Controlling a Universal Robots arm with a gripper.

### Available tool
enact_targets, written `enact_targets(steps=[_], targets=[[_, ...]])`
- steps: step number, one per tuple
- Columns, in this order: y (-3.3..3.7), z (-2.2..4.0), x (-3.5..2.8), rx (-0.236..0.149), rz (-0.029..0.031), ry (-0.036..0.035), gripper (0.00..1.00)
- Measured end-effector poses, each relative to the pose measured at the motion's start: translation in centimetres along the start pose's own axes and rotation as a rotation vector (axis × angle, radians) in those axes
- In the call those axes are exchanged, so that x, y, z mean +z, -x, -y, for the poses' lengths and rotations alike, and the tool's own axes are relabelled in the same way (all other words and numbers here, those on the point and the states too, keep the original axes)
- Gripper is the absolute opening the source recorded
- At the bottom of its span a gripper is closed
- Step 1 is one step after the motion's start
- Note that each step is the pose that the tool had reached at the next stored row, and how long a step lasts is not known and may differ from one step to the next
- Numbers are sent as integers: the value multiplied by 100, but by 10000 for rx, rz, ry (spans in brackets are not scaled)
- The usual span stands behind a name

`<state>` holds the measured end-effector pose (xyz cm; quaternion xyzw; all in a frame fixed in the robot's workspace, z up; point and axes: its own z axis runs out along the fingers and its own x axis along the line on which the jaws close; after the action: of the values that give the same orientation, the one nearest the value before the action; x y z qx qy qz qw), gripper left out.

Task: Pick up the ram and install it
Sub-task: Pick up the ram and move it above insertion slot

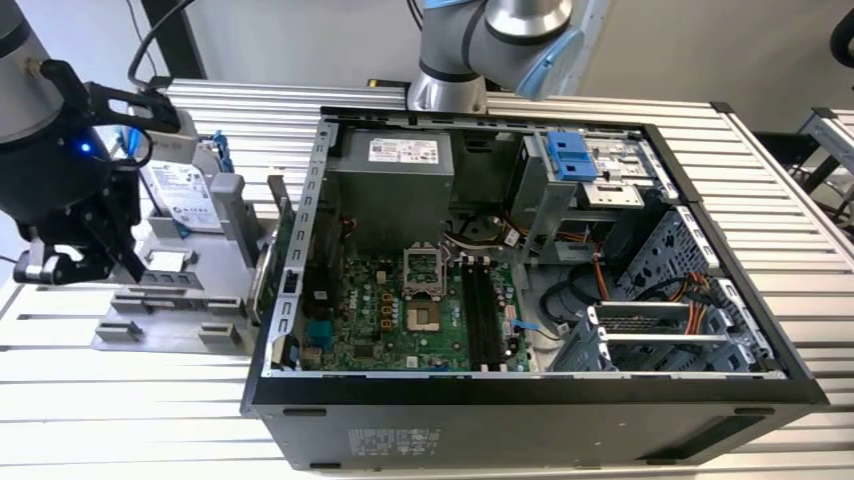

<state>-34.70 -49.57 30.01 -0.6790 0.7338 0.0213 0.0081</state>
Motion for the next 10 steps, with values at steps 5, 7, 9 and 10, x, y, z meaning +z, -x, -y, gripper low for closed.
enact_targets(steps=[5,7,9,10], targets=[[3,-2,-75,1,0,1,0],[4,-2,-106,0,-1,1,0],[6,-3,-137,1,0,0,0],[6,-3,-149,0,-1,1,0]])
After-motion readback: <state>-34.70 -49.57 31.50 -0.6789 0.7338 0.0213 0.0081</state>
